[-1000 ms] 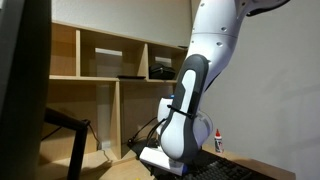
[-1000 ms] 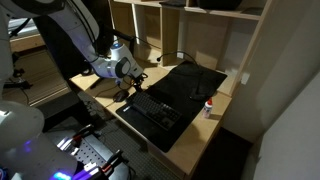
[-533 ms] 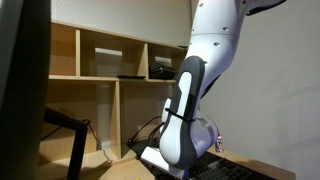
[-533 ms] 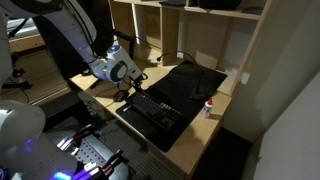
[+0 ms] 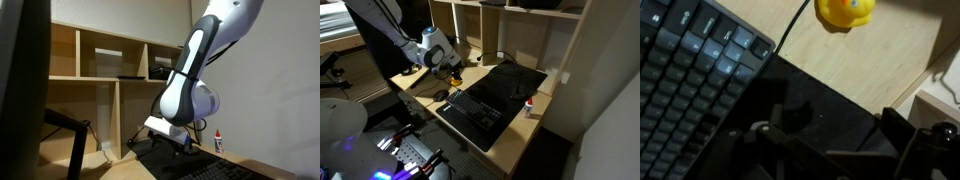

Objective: Press the escape key on the keyboard

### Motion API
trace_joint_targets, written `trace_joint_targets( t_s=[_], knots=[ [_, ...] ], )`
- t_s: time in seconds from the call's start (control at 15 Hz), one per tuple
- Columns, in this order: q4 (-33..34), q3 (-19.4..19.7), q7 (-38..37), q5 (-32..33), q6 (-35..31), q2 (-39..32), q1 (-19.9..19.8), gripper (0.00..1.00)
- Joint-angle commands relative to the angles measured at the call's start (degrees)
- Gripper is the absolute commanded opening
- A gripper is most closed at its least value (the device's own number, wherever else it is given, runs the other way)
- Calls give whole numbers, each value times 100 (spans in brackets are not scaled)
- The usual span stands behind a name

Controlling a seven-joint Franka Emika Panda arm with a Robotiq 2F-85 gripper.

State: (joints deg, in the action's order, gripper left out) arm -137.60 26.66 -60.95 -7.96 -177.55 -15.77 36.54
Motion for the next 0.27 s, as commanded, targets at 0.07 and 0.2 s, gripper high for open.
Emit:
trace_joint_targets(
  t_s=[0.07, 0.2],
  knots=[
    [-71, 662, -32, 535, 673, 587, 366, 100],
    [-125, 959, -61, 827, 1063, 994, 498, 100]
  ],
)
